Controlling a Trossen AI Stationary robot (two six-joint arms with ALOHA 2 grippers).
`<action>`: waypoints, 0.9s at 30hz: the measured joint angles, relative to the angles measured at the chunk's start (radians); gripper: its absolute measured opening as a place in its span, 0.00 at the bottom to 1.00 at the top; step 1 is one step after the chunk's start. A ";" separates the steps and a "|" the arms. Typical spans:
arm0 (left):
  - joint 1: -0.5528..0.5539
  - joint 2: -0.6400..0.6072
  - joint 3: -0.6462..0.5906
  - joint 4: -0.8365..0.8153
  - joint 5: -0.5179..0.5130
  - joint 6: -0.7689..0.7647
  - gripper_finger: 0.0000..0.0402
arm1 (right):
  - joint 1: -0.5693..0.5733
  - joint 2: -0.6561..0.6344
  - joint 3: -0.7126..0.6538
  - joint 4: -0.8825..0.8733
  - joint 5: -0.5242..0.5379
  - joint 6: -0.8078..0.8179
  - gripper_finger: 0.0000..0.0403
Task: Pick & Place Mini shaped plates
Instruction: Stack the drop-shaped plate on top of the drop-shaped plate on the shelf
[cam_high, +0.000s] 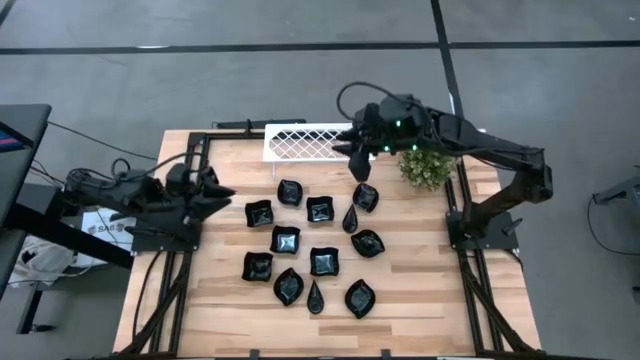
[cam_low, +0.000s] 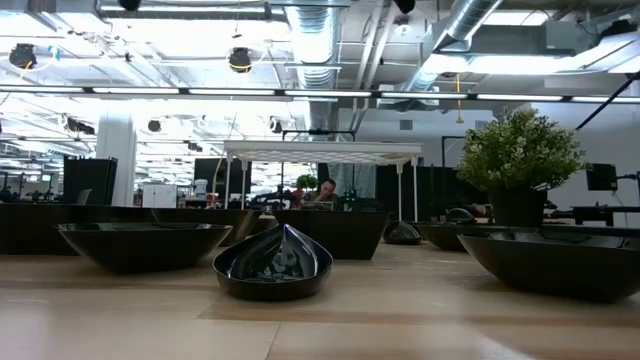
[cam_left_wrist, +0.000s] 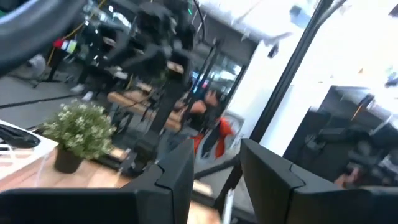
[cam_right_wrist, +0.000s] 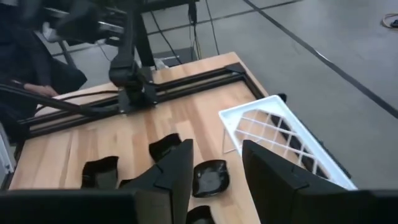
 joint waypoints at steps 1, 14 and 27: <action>0.000 -0.026 -0.032 0.019 0.000 -0.015 0.33 | 0.024 0.001 0.000 0.000 0.023 0.005 0.33; -0.001 -0.103 -0.281 0.157 0.004 -0.244 0.33 | 0.293 0.064 0.001 -0.013 0.073 0.054 0.32; -0.051 -0.045 -0.324 0.368 -0.009 -0.260 0.33 | 0.474 0.148 0.001 0.016 0.073 0.073 0.31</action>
